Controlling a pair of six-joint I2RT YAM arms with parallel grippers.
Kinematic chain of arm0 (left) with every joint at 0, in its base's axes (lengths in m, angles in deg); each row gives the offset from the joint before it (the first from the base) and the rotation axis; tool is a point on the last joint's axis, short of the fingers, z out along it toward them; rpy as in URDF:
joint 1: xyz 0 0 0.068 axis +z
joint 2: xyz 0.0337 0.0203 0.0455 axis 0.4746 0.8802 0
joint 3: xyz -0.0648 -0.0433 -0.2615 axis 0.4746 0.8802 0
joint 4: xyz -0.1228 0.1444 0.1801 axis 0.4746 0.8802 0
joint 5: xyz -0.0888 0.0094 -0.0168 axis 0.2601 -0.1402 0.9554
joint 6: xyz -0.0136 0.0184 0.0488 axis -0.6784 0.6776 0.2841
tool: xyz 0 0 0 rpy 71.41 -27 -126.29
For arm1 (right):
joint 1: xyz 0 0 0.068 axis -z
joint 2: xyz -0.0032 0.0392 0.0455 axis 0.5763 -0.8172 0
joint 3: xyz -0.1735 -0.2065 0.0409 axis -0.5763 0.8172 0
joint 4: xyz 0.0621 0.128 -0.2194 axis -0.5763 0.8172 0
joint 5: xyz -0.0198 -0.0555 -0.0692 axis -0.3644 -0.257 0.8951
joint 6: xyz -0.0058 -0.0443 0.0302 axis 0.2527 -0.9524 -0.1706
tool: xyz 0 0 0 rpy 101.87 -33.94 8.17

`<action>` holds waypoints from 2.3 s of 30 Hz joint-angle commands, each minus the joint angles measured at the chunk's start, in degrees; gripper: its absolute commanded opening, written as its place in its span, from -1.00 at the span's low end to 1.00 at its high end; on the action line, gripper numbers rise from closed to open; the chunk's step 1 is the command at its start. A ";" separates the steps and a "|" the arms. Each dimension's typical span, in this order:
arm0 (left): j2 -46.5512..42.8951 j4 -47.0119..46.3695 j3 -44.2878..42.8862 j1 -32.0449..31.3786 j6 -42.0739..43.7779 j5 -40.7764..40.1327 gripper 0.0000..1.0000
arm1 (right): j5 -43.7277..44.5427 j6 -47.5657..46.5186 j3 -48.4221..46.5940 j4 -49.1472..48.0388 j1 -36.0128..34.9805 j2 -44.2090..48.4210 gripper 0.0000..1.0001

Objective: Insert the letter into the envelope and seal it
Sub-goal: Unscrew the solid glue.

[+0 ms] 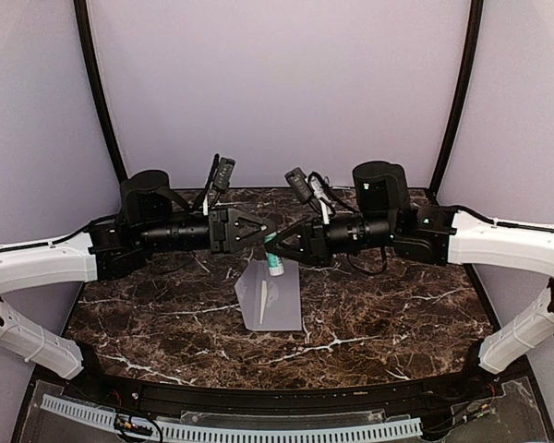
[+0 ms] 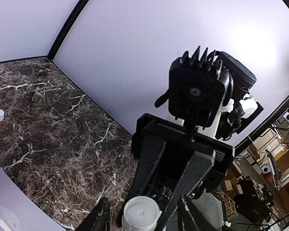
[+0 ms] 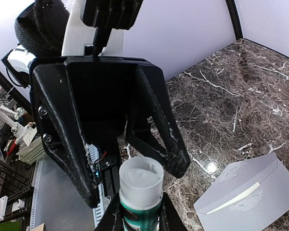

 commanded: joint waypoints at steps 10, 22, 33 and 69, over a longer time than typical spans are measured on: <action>0.92 -1.77 -1.11 0.16 -0.71 0.58 -0.11 | -1.19 -1.15 -2.29 -0.81 -0.61 -0.72 -1.00; 2.29 -2.14 -1.46 0.39 -1.04 2.74 -0.77 | 0.19 -1.54 -2.25 -0.76 -0.62 -1.40 -1.00; 0.58 -5.24 0.28 1.93 -3.67 -0.07 -1.00 | 2.02 1.79 2.98 -8.61 -0.59 1.28 0.17; -4.55 -18.79 6.26 3.45 -11.41 -10.71 -1.00 | 6.98 22.30 13.43 -44.24 -3.12 -3.76 -0.33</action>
